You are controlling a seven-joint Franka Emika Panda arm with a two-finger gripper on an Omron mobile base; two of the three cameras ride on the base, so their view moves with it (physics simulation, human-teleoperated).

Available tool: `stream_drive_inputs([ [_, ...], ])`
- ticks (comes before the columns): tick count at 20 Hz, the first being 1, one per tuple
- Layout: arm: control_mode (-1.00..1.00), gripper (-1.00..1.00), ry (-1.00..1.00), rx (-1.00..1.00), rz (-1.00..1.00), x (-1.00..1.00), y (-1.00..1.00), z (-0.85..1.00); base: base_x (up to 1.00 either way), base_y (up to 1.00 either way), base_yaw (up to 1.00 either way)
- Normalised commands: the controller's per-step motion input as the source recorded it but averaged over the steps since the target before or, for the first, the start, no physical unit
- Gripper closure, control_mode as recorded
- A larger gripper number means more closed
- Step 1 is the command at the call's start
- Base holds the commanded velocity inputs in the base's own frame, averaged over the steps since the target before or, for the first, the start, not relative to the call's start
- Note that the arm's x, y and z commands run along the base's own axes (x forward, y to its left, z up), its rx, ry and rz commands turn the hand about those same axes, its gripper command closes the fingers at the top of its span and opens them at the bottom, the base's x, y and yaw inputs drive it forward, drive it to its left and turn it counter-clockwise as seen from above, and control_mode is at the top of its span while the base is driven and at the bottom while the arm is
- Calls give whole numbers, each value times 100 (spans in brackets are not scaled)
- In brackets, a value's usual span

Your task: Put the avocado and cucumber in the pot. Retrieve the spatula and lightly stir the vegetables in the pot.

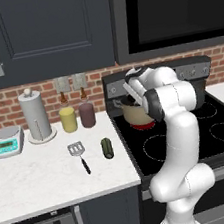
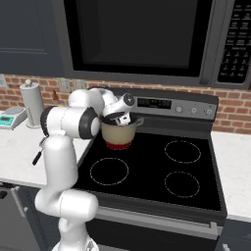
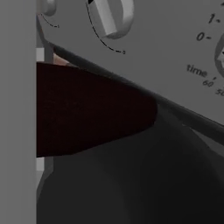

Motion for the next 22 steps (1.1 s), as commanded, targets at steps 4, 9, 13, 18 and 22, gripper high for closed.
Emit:
stream_drive_inputs([
  [4,-100,-100,0,0,2,20,3,0,0,0,0],
  [9,-100,-100,0,0,0,-4,0,8,0,0,0],
  [13,-100,-100,0,0,0,-26,0,18,0,0,0],
  [18,-100,-100,0,0,0,-21,0,31,0,0,0],
  [22,-100,-100,0,0,0,-47,0,64,0,0,0],
])
